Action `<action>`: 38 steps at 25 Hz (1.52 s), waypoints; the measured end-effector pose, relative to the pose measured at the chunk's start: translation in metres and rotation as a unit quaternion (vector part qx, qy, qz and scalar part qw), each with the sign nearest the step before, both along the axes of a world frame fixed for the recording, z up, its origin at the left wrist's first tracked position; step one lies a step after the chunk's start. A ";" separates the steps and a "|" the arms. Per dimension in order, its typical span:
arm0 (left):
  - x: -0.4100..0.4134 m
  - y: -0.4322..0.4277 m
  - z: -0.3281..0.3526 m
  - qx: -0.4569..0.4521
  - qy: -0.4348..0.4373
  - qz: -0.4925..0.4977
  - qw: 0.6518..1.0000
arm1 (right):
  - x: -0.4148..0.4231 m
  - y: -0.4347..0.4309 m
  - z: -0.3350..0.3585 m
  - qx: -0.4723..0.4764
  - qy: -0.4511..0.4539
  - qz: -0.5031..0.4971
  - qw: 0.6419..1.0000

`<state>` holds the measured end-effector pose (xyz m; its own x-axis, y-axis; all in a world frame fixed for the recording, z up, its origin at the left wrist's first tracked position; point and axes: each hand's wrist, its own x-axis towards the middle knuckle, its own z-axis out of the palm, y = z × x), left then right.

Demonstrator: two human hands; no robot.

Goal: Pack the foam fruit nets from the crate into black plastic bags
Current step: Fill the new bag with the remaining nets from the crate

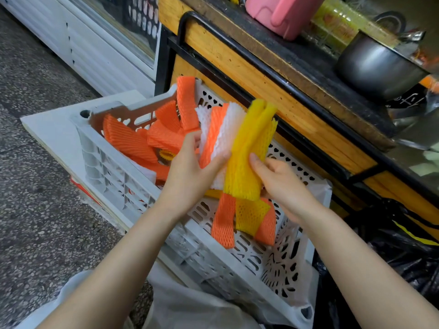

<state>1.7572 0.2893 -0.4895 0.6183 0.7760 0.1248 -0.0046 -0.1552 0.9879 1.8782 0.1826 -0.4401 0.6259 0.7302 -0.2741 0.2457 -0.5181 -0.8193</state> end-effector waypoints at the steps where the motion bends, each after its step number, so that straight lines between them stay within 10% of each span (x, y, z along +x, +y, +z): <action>1: 0.001 -0.003 0.001 -0.027 -0.006 -0.029 0.999 | -0.002 0.002 -0.002 -0.026 -0.059 0.019 0.998; 6: 0.006 -0.003 -0.006 -0.014 0.061 -0.024 0.998 | -0.011 0.013 -0.005 -0.082 -0.231 0.088 0.965; 11: -0.002 0.015 -0.004 0.038 0.063 0.087 0.993 | 0.004 0.013 -0.035 0.001 -0.054 0.037 0.998; 19: -0.004 0.024 -0.002 0.011 0.028 0.131 0.991 | 0.014 0.003 -0.131 -0.234 -0.054 0.094 0.966; 24: -0.003 0.020 -0.002 0.002 0.026 0.118 0.993 | 0.015 0.015 -0.146 -0.277 -0.217 0.079 0.932; 34: -0.004 0.023 -0.004 -0.003 0.023 0.114 0.993 | 0.010 0.017 -0.078 0.068 0.034 -0.011 0.997; 38: -0.003 0.023 -0.007 -0.004 0.024 0.108 0.994 | 0.053 0.003 -0.079 -0.063 -0.029 -0.051 0.996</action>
<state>1.7537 0.3126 -0.4965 0.4427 0.8919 0.0918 0.0748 -0.1388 0.9875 1.9315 0.1860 -0.5189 0.7126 0.6241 -0.3205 0.2314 -0.6403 -0.7325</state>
